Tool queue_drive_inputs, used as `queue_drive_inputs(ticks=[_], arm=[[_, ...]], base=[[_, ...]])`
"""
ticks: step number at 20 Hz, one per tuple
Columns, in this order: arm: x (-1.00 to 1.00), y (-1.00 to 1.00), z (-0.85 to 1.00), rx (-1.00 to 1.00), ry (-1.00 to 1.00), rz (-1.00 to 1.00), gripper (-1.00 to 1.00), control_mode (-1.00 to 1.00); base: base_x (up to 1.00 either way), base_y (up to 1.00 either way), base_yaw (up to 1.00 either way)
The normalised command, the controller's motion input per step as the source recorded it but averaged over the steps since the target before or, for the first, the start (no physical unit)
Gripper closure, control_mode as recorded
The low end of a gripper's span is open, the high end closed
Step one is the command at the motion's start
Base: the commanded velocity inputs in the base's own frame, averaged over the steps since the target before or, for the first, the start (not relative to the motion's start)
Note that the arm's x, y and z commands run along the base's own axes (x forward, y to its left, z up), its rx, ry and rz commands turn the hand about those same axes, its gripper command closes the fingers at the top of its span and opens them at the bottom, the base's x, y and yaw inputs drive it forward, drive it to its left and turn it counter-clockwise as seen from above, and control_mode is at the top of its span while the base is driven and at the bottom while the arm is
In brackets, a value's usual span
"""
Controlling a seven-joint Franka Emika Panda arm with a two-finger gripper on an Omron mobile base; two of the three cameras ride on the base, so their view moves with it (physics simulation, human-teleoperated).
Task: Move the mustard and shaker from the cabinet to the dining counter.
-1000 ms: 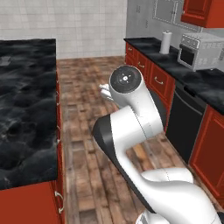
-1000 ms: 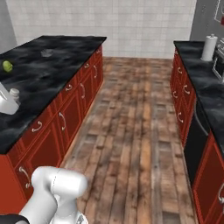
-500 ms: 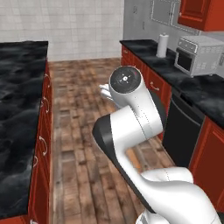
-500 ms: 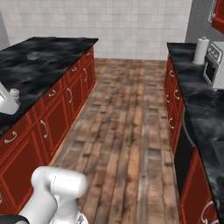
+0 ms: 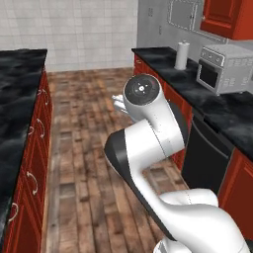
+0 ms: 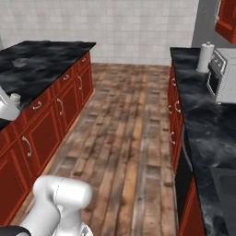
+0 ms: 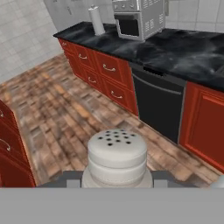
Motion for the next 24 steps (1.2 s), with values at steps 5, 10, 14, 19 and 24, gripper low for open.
queue_drive_inputs(ticks=[5, 10, 14, 19, 24], arm=[[0.0, 0.0, 0.0, 0.0, 0.0, 0.0, 1.0, 1.0], [0.0, 0.0, 0.0, 0.0, 0.0, 0.0, 1.0, 1.0], [0.0, 0.0, 0.0, 0.0, 0.0, 0.0, 1.0, 1.0], [0.0, 0.0, 0.0, 0.0, 0.0, 0.0, 1.0, 1.0], [0.0, 0.0, 0.0, 0.0, 0.0, 0.0, 1.0, 1.0]], base=[[0.7, -0.35, 0.0], [0.76, -0.31, 0.01], [0.8, -0.27, 0.02], [0.86, -0.21, 0.03], [0.93, -0.04, 0.01]])
